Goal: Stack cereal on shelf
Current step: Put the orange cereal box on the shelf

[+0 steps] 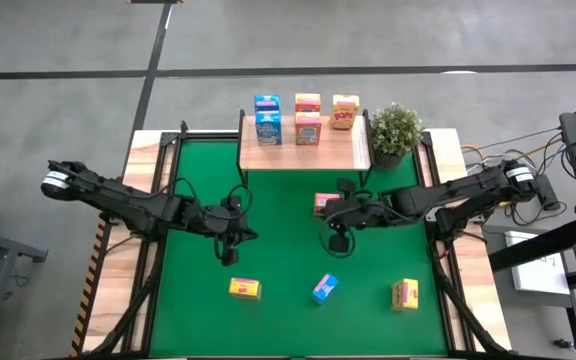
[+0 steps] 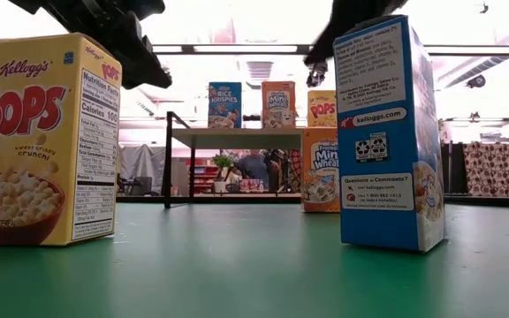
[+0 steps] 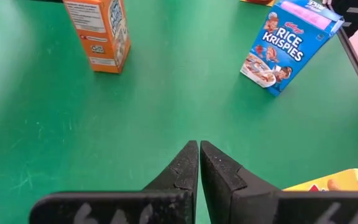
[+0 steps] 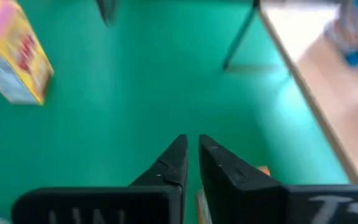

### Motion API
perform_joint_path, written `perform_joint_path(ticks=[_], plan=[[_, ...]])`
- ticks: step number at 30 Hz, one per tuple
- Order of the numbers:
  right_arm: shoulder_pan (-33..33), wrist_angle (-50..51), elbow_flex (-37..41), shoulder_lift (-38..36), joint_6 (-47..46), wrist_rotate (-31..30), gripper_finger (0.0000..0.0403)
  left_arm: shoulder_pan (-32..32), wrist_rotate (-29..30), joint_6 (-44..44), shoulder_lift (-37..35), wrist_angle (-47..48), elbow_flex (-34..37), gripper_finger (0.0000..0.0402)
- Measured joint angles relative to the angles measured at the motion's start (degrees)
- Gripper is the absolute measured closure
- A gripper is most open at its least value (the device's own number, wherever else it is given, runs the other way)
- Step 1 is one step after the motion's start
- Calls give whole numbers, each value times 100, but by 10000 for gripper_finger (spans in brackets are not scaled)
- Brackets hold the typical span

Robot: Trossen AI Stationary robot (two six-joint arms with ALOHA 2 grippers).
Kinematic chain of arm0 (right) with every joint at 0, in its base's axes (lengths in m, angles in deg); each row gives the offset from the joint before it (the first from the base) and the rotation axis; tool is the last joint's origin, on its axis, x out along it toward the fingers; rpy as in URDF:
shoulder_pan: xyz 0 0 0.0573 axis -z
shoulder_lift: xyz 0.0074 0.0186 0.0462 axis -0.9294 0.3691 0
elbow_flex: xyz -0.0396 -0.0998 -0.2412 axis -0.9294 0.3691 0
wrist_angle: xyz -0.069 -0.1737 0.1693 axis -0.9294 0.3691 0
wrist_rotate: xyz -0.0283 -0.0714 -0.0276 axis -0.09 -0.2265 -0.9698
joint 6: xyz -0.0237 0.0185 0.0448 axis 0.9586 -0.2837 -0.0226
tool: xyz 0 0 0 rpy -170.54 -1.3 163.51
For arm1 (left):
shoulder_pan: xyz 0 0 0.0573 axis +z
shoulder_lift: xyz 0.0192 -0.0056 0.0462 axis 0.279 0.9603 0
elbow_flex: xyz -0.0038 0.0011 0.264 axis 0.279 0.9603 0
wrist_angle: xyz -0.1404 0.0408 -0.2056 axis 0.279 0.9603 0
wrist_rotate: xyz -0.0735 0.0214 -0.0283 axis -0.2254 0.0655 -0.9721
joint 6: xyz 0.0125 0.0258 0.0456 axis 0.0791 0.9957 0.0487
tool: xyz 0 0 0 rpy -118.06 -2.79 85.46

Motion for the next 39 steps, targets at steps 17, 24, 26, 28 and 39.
perform_joint_path(ticks=[17, 24, 26, 28, 39], plan=[[625, 1440, -12, 0, 466, 29, 143, -5, 18, -25, 2, -9, 4, 402], [1050, 1269, 90, 0, 684, 358, 117, -5, 20, 3, 2, -9, 7, 402], [1129, 1079, 210, 0, 751, 592, 116, -5, 20, 3, 2, -11, 7, 402], [1189, 874, 366, 0, 765, 717, 117, -5, 20, 7, 2, -9, 7, 402], [1455, -76, 1168, 0, 779, 754, 140, -1, 20, 84, 2, -18, 7, 402]])
